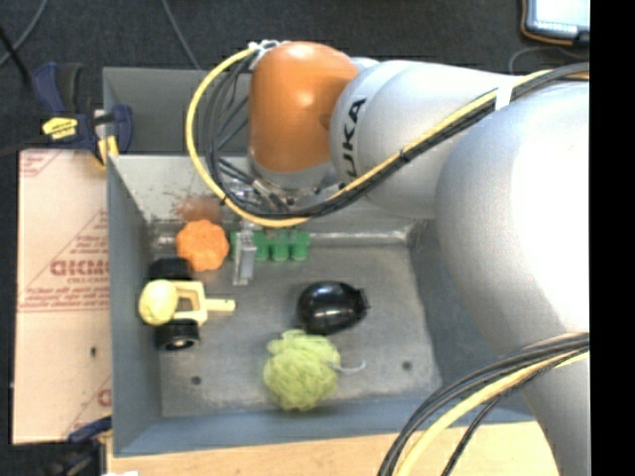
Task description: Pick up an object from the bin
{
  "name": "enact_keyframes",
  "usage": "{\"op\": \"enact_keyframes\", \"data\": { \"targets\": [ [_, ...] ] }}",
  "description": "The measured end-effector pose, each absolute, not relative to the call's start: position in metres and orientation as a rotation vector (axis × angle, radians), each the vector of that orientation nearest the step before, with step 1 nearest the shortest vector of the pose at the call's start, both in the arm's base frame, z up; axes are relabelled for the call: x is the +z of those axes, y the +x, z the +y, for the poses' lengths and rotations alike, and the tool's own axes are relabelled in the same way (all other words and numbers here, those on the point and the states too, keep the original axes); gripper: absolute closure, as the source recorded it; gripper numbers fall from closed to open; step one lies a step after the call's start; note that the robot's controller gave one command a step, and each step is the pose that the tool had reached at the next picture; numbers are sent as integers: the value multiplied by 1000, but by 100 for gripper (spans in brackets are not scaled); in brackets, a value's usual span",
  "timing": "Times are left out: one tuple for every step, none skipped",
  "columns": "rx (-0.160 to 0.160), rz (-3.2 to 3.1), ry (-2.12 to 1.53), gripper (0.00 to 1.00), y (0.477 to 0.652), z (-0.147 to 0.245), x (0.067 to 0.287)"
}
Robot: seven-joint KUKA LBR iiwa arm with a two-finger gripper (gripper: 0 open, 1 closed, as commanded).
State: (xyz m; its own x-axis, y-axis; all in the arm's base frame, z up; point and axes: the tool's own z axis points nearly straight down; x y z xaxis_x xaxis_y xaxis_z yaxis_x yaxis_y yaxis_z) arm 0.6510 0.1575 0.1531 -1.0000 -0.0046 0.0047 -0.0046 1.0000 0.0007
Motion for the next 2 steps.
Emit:
{"op": "enact_keyframes", "data": {
  "targets": [
    [-3,-3145,3,0,653,157,159],
    [0,-3140,269,0,637,192,119]
  ]
}}
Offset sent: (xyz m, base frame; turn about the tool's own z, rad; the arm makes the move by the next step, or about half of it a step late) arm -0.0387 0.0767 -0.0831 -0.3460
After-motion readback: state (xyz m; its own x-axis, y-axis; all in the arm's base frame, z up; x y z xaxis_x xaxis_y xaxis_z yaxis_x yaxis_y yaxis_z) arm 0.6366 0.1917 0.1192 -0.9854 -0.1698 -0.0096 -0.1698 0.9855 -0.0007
